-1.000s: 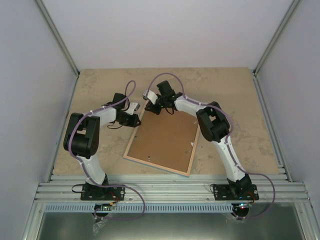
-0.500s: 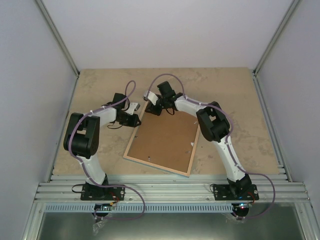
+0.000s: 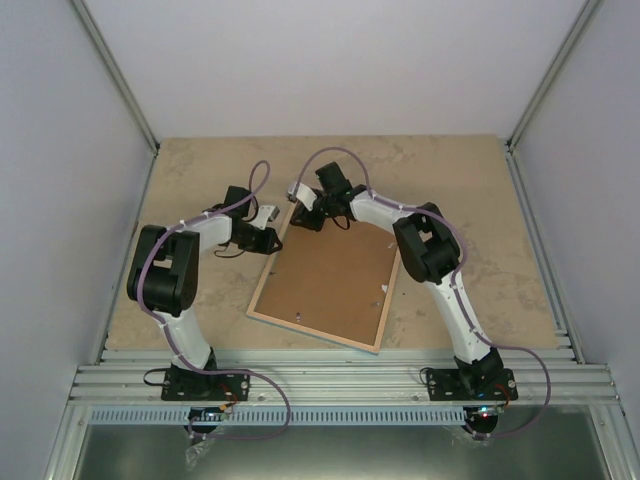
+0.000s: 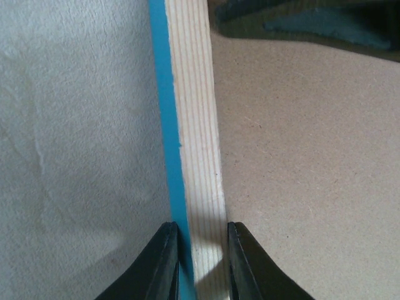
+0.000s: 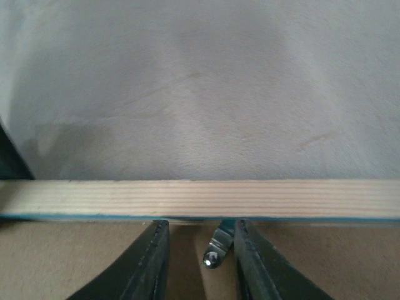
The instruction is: Put the photo into the frame
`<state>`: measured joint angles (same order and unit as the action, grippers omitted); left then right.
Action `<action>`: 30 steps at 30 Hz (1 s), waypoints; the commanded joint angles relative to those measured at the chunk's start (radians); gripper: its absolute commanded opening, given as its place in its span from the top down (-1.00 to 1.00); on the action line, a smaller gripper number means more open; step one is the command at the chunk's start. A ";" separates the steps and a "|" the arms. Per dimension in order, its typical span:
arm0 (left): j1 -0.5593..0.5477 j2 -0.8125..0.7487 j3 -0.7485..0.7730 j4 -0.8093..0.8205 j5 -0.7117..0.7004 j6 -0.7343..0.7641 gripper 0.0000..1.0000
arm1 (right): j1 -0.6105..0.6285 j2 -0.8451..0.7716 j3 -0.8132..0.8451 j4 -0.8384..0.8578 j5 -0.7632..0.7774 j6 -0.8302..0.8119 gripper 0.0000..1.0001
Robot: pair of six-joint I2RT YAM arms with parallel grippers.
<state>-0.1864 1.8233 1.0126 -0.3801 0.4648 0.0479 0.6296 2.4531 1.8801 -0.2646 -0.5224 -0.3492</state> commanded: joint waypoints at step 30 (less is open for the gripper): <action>-0.004 0.071 -0.046 -0.045 0.000 0.020 1.00 | -0.357 -0.299 -0.317 -0.137 0.114 0.001 -0.48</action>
<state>-0.1848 1.8240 1.0122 -0.3771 0.4675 0.0406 0.2680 2.1044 1.5715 -0.3977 -0.4137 -0.3717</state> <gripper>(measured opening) 0.202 0.740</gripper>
